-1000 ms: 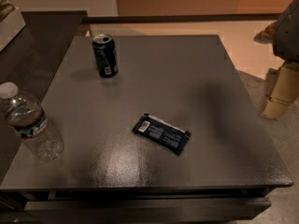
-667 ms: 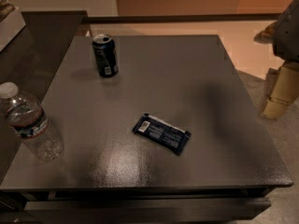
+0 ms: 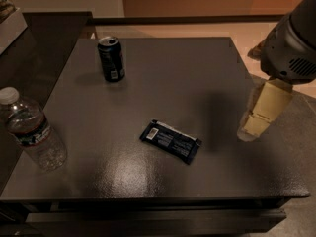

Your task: Move rxbar blueberry near water bottle

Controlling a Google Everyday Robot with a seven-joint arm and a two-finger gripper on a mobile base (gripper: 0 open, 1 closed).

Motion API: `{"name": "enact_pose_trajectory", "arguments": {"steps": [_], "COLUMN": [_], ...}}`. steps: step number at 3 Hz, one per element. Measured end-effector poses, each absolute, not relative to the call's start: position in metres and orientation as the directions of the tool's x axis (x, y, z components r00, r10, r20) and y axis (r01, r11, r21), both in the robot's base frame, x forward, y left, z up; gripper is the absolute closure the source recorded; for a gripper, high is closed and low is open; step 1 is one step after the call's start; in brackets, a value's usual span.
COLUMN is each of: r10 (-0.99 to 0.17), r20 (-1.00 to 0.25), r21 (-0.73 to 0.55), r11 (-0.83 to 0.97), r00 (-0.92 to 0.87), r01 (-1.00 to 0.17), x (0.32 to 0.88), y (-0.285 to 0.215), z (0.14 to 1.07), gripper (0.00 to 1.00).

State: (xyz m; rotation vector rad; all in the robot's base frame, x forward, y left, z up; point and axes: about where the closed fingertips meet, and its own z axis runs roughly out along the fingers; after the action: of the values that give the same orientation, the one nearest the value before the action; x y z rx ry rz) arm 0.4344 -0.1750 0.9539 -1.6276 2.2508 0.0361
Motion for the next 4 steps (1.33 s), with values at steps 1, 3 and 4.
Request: {"name": "enact_pose_trajectory", "arguments": {"steps": [1,3,4], "r10": [-0.914,-0.922,-0.921], "r20": [-0.318,-0.324,-0.325], "r21": [-0.186,-0.141,-0.101], "r11": [0.319,0.270,0.258], "r00": [-0.251,-0.213,-0.213], "r01": [-0.929,-0.952,-0.961], "x": [0.431,0.421,0.416], "y": [-0.139,-0.077,-0.059], "z": [0.933,0.881,0.858], "gripper": [0.00,0.00,0.00]}}
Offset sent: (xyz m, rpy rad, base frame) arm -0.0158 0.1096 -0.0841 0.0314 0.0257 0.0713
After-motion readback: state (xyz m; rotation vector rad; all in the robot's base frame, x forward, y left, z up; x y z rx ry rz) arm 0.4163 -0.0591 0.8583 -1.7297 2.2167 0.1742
